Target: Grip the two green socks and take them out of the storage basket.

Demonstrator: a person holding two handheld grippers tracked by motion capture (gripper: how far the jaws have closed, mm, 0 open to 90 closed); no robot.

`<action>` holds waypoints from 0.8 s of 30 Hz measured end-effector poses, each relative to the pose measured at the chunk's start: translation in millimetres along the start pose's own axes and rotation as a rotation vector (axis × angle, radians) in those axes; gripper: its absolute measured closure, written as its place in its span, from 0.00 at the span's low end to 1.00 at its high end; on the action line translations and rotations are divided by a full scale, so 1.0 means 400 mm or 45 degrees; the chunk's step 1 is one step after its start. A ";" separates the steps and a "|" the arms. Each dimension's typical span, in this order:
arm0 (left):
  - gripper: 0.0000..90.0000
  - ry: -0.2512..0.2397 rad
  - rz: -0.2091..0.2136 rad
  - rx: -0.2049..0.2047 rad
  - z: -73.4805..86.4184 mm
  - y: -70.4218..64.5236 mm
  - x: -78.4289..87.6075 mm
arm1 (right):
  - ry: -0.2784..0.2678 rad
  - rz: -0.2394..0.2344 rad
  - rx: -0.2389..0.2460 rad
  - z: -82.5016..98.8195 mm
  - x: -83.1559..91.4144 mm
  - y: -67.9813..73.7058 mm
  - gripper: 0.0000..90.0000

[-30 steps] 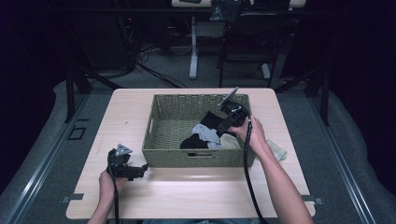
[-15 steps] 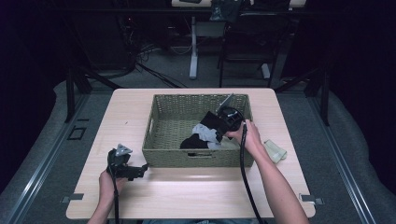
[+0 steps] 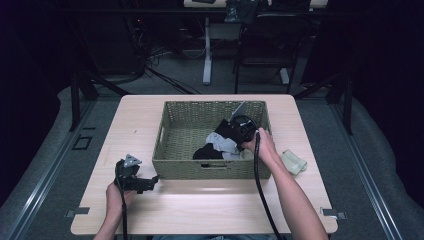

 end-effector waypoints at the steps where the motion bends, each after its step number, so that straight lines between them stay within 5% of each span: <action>1: 0.00 -0.001 -0.002 0.005 0.000 0.000 0.000 | 0.000 -0.004 0.000 0.000 0.007 0.001 0.97; 24: 0.00 0.000 0.003 -0.004 -0.001 -0.002 -0.001 | -0.121 0.038 0.081 0.018 0.242 0.005 0.99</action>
Point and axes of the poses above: each handheld gripper's, and its own axes: x roughly backward along the jaws, z roughly out of its underside, y roughly to its left, the point moved 6 cm from there along -x, roughly forward along the jaws, and after that the axes turned 2 degrees about -z, right-handed, at the moved point
